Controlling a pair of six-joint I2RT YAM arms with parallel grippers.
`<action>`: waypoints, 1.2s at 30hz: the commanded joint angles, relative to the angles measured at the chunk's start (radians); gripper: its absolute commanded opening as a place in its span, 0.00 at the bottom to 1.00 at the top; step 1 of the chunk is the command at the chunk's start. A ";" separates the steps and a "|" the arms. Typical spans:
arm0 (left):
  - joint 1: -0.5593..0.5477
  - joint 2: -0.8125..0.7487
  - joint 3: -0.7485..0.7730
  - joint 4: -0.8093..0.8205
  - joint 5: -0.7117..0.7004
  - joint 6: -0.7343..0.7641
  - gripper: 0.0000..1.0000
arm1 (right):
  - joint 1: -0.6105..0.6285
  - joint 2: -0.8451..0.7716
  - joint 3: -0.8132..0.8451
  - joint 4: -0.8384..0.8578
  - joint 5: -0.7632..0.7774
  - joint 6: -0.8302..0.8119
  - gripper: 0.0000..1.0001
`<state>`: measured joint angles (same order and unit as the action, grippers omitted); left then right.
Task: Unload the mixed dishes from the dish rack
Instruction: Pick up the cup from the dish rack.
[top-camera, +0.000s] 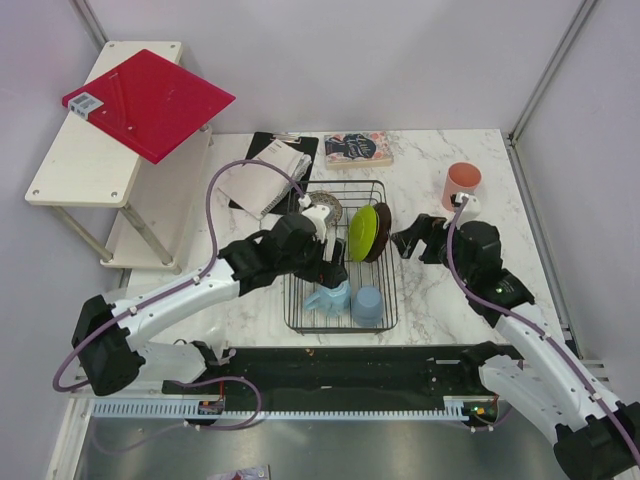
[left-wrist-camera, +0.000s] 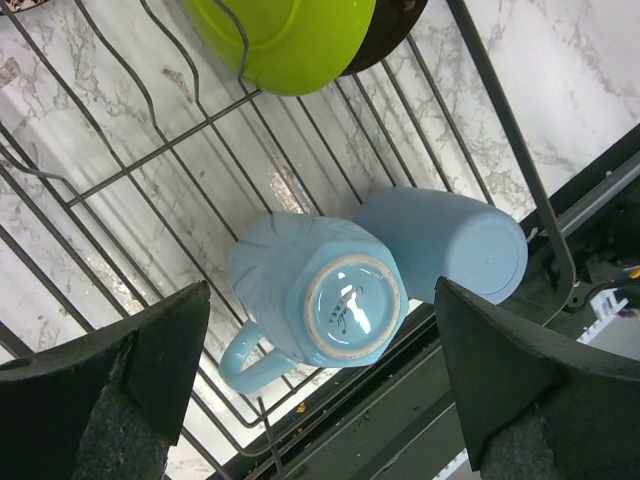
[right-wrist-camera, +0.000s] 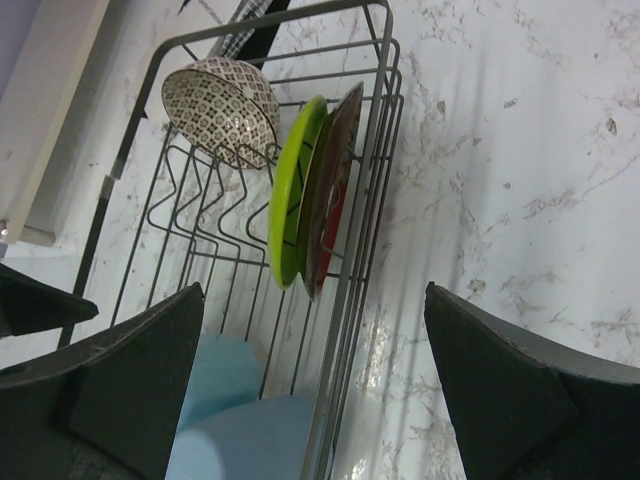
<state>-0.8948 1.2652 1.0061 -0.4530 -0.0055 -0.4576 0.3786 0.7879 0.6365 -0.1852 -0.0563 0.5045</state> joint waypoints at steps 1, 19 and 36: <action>-0.041 -0.003 -0.003 -0.030 -0.067 0.056 0.99 | 0.005 -0.029 -0.020 -0.016 -0.023 -0.032 0.98; -0.113 0.152 -0.032 -0.003 -0.022 0.062 0.98 | 0.006 -0.019 -0.040 -0.010 -0.023 -0.003 0.98; -0.136 0.103 -0.023 -0.030 -0.149 0.073 0.45 | 0.005 -0.030 -0.054 0.000 -0.023 0.009 0.98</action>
<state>-1.0267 1.4147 0.9726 -0.4660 -0.1040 -0.4225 0.3824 0.7753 0.5781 -0.2100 -0.0746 0.5014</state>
